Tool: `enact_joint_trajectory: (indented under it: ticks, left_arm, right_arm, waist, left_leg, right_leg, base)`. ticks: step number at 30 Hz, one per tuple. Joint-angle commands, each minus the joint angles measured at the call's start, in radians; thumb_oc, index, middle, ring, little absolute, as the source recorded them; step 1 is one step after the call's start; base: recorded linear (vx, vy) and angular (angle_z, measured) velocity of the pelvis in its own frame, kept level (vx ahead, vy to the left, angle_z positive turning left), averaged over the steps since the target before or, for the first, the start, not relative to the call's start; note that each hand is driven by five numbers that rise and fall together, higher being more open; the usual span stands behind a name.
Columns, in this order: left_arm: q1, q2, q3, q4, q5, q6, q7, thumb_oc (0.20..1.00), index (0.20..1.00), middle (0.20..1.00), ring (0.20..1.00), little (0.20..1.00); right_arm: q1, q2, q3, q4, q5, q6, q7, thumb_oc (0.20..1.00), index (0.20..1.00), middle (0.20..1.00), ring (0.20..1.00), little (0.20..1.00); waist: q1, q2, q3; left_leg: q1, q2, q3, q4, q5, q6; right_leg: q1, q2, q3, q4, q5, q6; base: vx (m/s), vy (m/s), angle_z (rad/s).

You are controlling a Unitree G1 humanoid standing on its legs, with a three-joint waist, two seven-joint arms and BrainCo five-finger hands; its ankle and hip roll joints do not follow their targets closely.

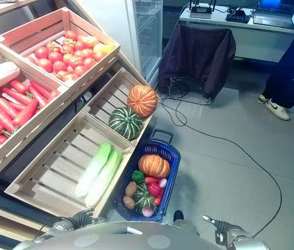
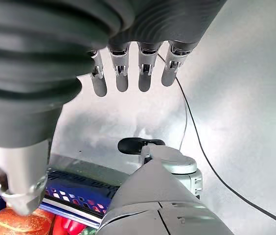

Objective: Pick up fruits and vegetables into the basket

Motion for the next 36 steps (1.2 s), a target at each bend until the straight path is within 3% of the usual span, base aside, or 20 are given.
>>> enact_joint_trajectory:
  ticks: [1,36]
  left_arm:
    - [-0.059,-0.023,-0.009,0.068,-0.005,-0.008,-0.019,1.000,1.000,1.000,1.000,1.000]
    - [-0.065,-0.011,0.018,0.070,-0.034,-0.018,-0.026,1.000,1.000,1.000,1.000,1.000]
  right_arm:
    - [-0.070,0.021,0.029,0.052,0.009,-0.021,0.001,1.000,1.000,1.000,1.000,1.000]
    - [-0.079,0.001,0.017,0.055,-0.006,-0.012,0.005,1.000,1.000,1.000,1.000,1.000]
  waist:
    - [-0.010,-0.002,0.041]
    - [-0.004,-0.005,0.039]
  left_leg:
    - [-0.028,0.001,-0.023,0.007,-0.086,-0.008]
    - [-0.021,0.004,-0.031,0.007,-0.087,-0.011]
  right_leg:
    - [0.087,-0.040,-0.030,0.011,-0.116,0.090]
    - [0.098,-0.035,-0.034,0.011,-0.121,0.086]
  base:
    - [0.10,0.049,-0.07]
    - [0.00,0.000,0.00]
